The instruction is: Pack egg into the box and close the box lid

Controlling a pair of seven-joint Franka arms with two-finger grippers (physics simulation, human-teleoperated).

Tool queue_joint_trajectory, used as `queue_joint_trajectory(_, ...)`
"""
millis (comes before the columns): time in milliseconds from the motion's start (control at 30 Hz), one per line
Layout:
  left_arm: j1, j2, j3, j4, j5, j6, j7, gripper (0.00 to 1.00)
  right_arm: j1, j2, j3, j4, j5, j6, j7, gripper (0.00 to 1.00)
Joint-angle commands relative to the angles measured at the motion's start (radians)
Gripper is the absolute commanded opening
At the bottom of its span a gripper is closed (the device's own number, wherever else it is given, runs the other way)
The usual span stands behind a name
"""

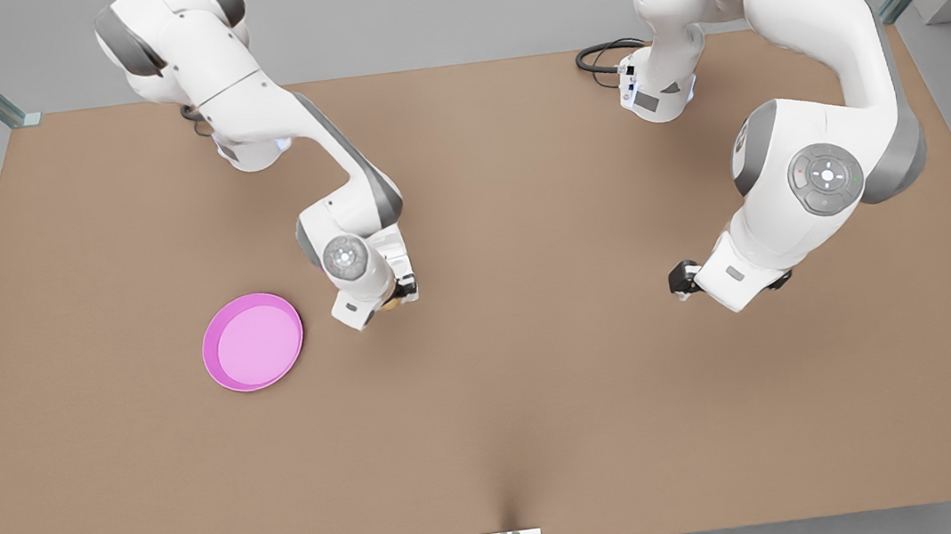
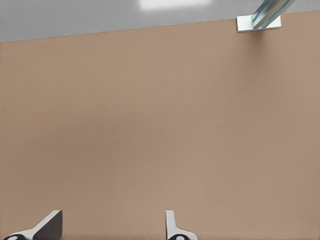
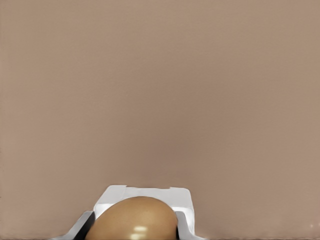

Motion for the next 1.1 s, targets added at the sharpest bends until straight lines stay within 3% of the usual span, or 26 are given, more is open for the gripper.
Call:
queue_joint_trajectory(0, 0.001, -0.002, 0.000, 0.000, 0.001, -0.001, -0.031, 1.00, 0.012, -0.008, 0.004, -0.014, 0.017, -0.035, 0.219, 0.63)
queue_joint_trajectory(200, 0.001, 0.001, 0.000, 0.000, 0.001, 0.001, -0.031, 1.00, 0.074, 0.026, -0.006, 0.000, 0.057, -0.027, 0.265, 0.63)
queue_joint_trajectory(900, 0.001, 0.001, 0.000, -0.001, 0.001, -0.001, -0.031, 1.00, 0.051, 0.024, 0.001, -0.099, 0.053, 0.065, 0.260, 0.65)
queue_joint_trajectory(933, 0.001, 0.002, 0.000, -0.001, 0.001, 0.001, -0.031, 1.00, 0.051, 0.024, 0.001, -0.099, 0.051, 0.065, 0.257, 1.00)
queue_joint_trajectory(1067, -0.001, 0.001, 0.000, -0.001, 0.001, 0.011, -0.031, 1.00, 0.047, 0.012, 0.002, -0.099, 0.050, 0.062, 0.256, 1.00)
